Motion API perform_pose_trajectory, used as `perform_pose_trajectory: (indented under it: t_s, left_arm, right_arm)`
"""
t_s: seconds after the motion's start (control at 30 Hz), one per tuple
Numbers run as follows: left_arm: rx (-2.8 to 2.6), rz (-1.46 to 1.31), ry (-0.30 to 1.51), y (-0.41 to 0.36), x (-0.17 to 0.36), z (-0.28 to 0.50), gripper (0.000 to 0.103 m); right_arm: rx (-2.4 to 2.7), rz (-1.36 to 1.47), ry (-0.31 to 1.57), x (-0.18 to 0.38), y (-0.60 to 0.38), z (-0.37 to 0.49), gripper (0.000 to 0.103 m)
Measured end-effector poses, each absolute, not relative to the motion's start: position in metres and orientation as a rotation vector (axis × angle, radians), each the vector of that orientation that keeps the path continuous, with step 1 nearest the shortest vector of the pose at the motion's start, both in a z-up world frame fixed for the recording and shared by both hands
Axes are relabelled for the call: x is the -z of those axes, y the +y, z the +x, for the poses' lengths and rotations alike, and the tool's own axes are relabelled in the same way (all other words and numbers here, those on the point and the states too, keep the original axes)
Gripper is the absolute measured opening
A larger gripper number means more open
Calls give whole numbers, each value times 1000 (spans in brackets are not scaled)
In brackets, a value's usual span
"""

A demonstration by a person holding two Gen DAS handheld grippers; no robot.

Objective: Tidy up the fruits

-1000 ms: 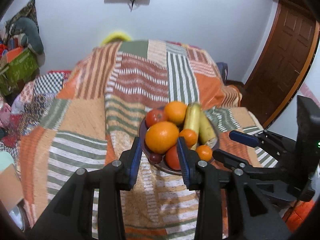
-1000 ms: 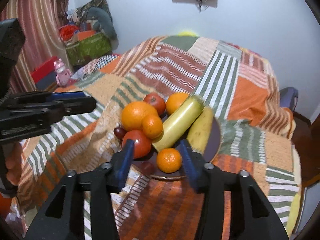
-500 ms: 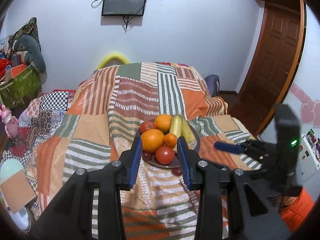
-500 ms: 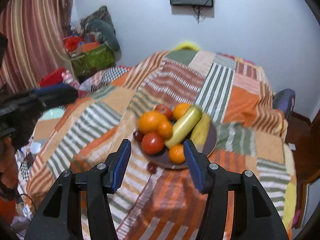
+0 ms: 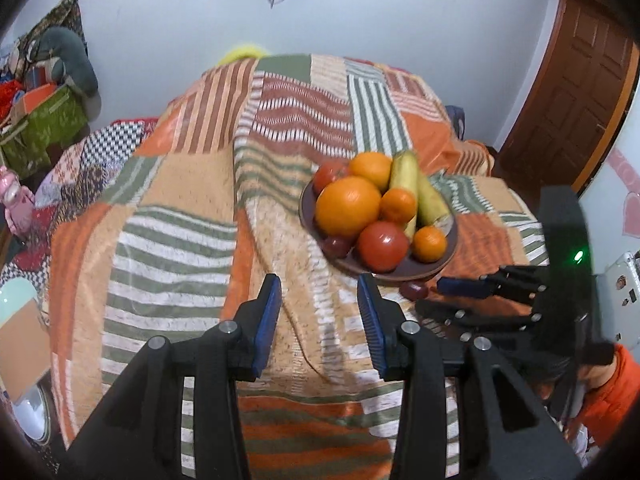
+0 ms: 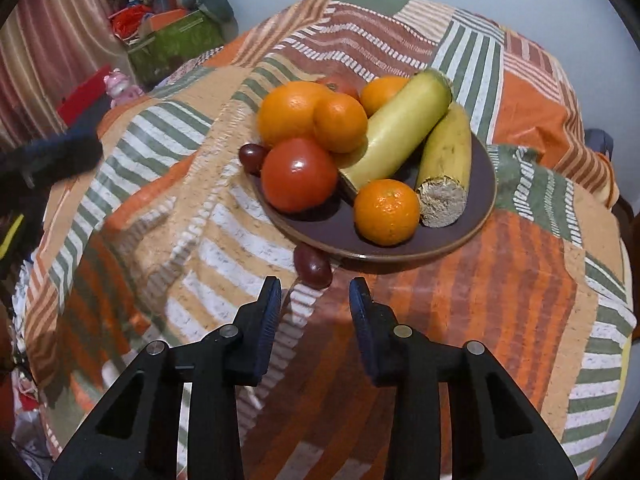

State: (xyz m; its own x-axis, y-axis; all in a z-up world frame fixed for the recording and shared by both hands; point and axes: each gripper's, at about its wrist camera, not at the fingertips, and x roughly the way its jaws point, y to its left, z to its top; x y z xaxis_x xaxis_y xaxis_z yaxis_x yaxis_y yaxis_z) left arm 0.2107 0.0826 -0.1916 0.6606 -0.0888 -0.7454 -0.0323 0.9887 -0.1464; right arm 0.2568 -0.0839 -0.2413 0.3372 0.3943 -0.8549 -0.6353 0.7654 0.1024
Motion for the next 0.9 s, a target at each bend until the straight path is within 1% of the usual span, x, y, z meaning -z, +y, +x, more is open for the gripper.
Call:
perform_pose_trajectory:
  t_s: [0.1,0.13,0.2,0.6,0.83,0.9]
  left_arm:
    - [36,-167,869,85,203,216,39]
    - [36,-170,873,86,206,218,39]
    - [35,-174,877,87,209,220,39]
    - [28,-189,876,90,212,221,39]
    - [38,-189,871,87,210,221,39]
    - [40,-188,870,86,209,221,39]
  right_arm:
    - [-688,-278,1035,246,-79,262,23]
    - [-693,-280,1039,246,-76,264,19]
    - [-703,-280,1032,247,-74,263,17]
    - [-735,-229,937,218,-89,252,17]
    - [-673,-272,959,231,-78,265,18]
    - [-671,-272,959,232,-76,264,21]
